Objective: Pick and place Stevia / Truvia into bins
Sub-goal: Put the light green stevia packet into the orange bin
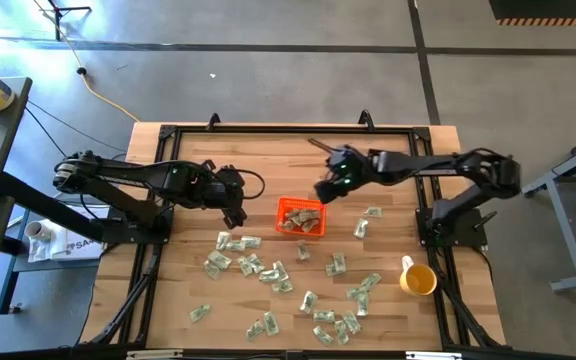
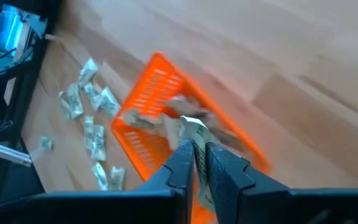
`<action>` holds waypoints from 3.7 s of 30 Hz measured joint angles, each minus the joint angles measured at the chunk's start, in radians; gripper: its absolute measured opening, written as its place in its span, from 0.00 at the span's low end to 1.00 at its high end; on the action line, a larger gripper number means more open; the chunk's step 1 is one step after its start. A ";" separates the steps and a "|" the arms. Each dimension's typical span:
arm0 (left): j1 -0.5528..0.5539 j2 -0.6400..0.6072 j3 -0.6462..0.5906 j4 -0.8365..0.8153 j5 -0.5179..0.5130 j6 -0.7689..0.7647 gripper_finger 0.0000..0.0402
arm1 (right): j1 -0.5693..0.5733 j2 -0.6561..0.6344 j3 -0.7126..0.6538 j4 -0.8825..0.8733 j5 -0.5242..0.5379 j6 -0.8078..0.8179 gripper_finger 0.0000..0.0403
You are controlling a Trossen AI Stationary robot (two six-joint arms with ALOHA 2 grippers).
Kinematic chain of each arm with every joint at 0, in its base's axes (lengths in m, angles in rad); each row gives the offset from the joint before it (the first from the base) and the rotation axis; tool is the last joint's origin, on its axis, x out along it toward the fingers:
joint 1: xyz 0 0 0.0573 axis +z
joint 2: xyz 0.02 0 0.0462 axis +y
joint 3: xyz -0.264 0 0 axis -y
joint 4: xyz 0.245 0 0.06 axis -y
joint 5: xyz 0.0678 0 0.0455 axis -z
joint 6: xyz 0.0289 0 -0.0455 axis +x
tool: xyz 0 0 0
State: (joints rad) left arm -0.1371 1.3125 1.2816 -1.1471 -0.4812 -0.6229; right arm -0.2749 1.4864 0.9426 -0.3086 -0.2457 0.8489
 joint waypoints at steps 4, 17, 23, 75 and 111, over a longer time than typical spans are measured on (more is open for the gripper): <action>0.000 0.000 0.000 0.001 -0.001 0.014 0.58 | 0.057 0.131 0.097 -0.009 -0.036 -0.025 0.08; 0.000 0.000 0.000 0.000 -0.001 0.016 0.58 | 0.199 0.305 0.378 -0.383 0.289 -0.139 0.44; 0.000 0.000 0.000 -0.001 0.005 0.016 0.58 | 0.199 0.278 0.409 -0.746 0.399 -0.207 0.66; 0.000 0.000 0.000 0.018 0.010 -0.010 0.58 | -0.001 0.114 0.168 -0.320 0.040 -0.428 0.03; 0.000 0.000 0.000 0.023 0.010 0.019 0.58 | 0.210 0.174 0.262 -0.782 0.304 -0.743 0.66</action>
State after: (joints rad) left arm -0.1371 1.3125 1.2816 -1.1244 -0.4713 -0.6043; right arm -0.0649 1.6599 1.2048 -1.0908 0.0580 0.1062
